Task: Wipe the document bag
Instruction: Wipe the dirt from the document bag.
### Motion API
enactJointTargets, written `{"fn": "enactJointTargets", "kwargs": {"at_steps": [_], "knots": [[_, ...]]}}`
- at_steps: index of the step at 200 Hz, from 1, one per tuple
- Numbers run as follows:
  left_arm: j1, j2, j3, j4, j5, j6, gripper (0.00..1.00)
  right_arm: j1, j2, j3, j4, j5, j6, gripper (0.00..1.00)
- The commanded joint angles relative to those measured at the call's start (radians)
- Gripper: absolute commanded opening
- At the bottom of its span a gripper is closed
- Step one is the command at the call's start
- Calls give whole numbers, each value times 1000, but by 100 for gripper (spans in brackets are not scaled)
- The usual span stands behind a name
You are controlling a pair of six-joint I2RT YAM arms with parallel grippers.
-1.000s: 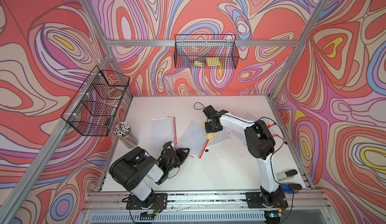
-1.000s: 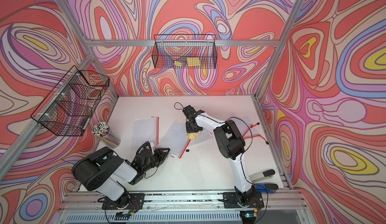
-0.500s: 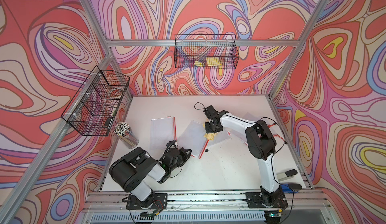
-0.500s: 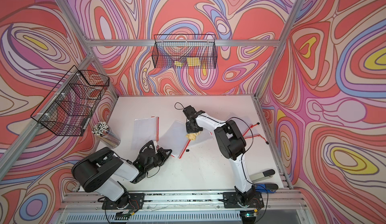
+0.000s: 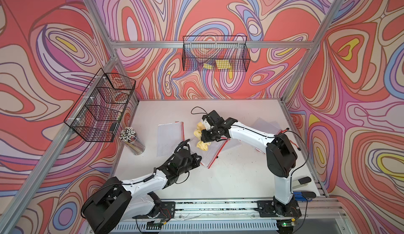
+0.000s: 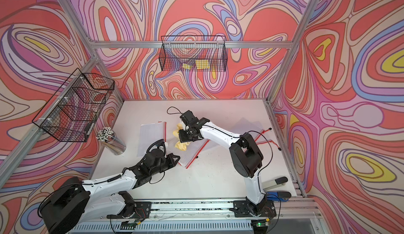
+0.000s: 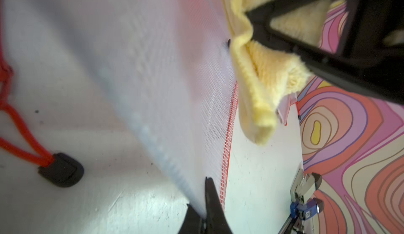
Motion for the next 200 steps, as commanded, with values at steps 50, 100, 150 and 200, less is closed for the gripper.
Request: {"fn": "enactJointTargets", "kwargs": {"at_steps": [50, 100, 150, 200], "knots": [[-4, 123, 34, -72, 141, 125, 0, 5, 17, -162, 166, -292, 66, 0], [-5, 129, 111, -205, 106, 208, 0, 4, 83, -212, 195, -252, 75, 0], [-2, 160, 132, -260, 103, 250, 0, -138, 50, -340, 168, -144, 55, 0], [6, 197, 133, -262, 103, 260, 0, -332, -21, -385, 88, -53, -20, 0]]}}
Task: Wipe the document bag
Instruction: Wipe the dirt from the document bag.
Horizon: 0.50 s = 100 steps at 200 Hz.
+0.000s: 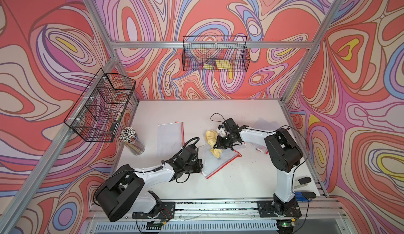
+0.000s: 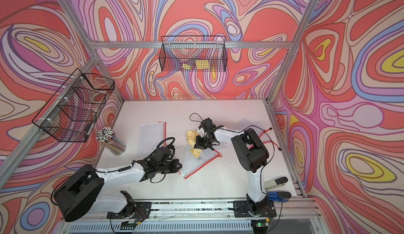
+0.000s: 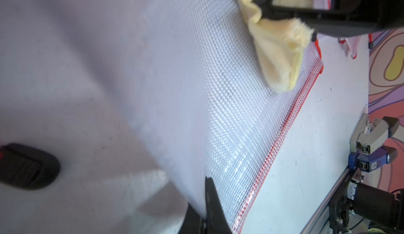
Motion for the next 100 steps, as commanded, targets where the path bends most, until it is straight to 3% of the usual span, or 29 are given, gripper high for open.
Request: {"fn": "enactJointTargets", "kwargs": {"at_steps": [1, 16, 32, 74, 100], "knots": [[6, 24, 14, -47, -9, 24, 0, -61, -20, -27, -105, 163, -50, 0], [10, 40, 16, -46, -12, 26, 0, -64, -45, -6, -140, 189, -57, 0], [15, 71, 29, -50, -10, 31, 0, -46, -77, -7, -110, 118, -24, 0], [19, 158, 91, -29, 33, 38, 0, 184, -34, 93, -79, 79, 41, 0], [19, 161, 98, -25, 31, 40, 0, 241, 33, 100, 30, -16, 99, 0]]}}
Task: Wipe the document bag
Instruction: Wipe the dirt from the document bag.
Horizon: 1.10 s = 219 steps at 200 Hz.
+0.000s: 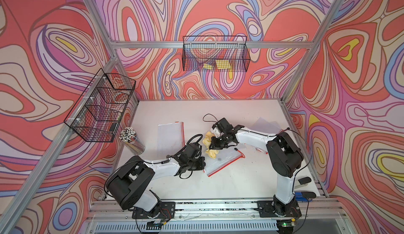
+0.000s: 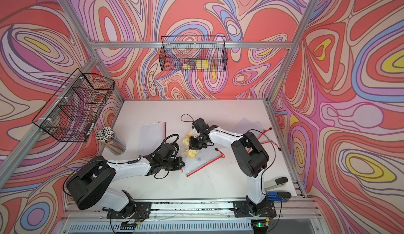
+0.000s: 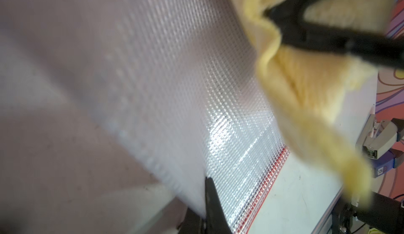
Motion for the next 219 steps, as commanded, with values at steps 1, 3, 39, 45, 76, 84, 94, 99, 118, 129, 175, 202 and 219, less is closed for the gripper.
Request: {"fn": "enactJointTargets", "kwargs": {"at_steps": [1, 3, 39, 45, 76, 84, 94, 99, 118, 129, 175, 202, 219], "knots": [[6, 16, 4, -38, -4, 17, 0, 36, 68, 10, 84, -86, 64, 0], [6, 17, 4, -40, -5, 17, 0, 36, 72, 8, 91, -91, 69, 0], [8, 7, 3, -47, -9, 20, 0, 32, 159, 23, 87, -80, 64, 0], [8, 7, 3, -47, -9, 21, 0, 26, 170, 28, 71, -66, 58, 0], [8, 5, 3, -51, -14, 23, 0, -38, 160, -3, 19, -1, 44, 0], [8, 4, 0, -54, -17, 23, 0, -67, 142, -21, 2, 26, 32, 0], [8, 2, -3, -54, -20, 23, 0, -115, 115, -45, -20, 59, 14, 0], [10, 1, -5, -56, -21, 23, 0, -144, 101, -60, -27, 71, 3, 0], [11, 0, -9, -57, -22, 25, 0, -267, 56, -110, -47, 94, -40, 0], [12, 0, -12, -56, -22, 25, 0, -332, 44, -120, -68, 100, -63, 0], [16, 2, -14, -54, -36, 15, 0, -336, -41, -122, -64, 60, -44, 0], [19, 22, -2, -53, -41, 10, 0, -162, -37, -91, -51, 63, 7, 0], [23, 32, 10, -55, -43, 5, 0, -57, -1, -80, -17, 34, 51, 0]]}}
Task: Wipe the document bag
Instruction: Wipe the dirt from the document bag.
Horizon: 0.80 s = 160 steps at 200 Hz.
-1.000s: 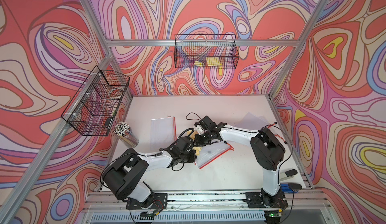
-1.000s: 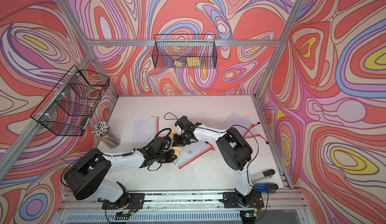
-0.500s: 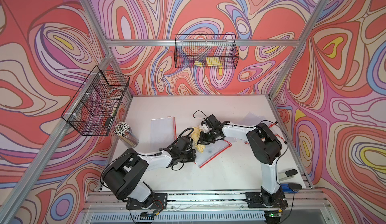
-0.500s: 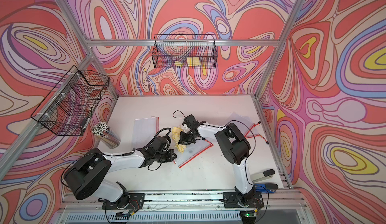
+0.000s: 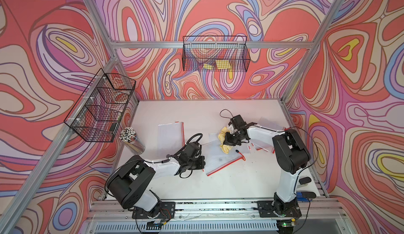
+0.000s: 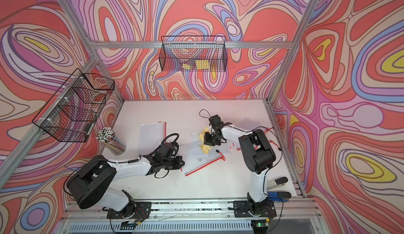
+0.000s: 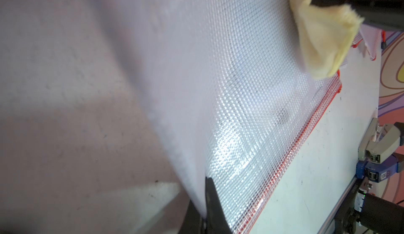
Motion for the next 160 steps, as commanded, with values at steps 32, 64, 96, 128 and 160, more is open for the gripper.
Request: {"fn": "enactJointTargets", "kwargs": {"at_steps": [32, 64, 96, 128, 160], "knots": [[21, 30, 24, -81, -50, -5, 0, 232, 80, 7, 64, -77, 112, 0], [34, 15, 19, -88, -54, -7, 0, 203, 69, -22, -8, 26, 76, 0], [41, 0, 11, -105, -62, -1, 0, 44, 23, -100, -35, 71, 19, 0], [50, -19, -8, -103, -67, -8, 0, -103, -22, -143, -64, 108, -41, 0], [51, -17, -12, -93, -73, -16, 0, -58, -61, -128, -25, 30, -10, 0]]}}
